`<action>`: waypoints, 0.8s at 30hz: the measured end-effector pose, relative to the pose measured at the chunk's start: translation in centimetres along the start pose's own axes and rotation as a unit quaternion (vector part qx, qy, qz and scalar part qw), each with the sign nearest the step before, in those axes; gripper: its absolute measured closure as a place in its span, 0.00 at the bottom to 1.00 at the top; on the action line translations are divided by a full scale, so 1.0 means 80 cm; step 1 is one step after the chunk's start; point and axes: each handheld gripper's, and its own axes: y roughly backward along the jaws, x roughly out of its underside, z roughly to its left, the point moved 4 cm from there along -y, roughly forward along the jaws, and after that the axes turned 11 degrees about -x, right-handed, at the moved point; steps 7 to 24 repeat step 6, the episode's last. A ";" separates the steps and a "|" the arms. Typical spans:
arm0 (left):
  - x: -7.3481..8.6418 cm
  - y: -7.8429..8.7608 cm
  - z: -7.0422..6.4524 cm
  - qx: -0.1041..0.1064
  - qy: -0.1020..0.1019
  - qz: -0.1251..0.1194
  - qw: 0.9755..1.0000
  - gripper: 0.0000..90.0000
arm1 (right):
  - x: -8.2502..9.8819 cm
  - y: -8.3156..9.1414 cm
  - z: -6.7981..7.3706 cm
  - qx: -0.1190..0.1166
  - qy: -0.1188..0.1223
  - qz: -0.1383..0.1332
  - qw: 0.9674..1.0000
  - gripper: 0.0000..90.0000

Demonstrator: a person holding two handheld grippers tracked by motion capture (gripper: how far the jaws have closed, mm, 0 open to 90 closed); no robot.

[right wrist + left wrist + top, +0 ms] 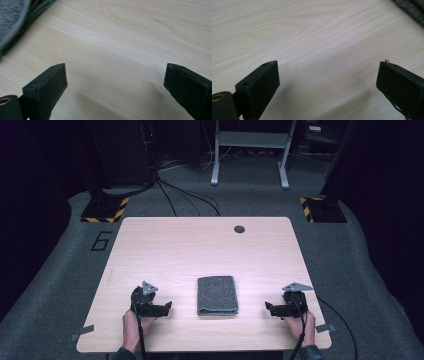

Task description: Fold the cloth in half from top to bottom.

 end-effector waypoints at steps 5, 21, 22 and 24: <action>0.016 -0.002 0.019 -0.016 0.022 0.006 1.000 0.02 | 0.013 0.003 -0.020 0.025 -0.003 0.004 1.000 0.02; 0.018 -0.002 0.021 -0.017 0.029 0.003 0.999 0.02 | 0.014 0.004 -0.022 0.031 0.004 0.005 1.000 0.02; 0.018 -0.002 0.021 -0.017 0.029 0.003 0.999 0.02 | 0.014 0.004 -0.022 0.031 0.004 0.005 1.000 0.02; 0.018 -0.002 0.021 -0.017 0.029 0.003 0.999 0.02 | 0.014 0.004 -0.022 0.031 0.004 0.005 1.000 0.02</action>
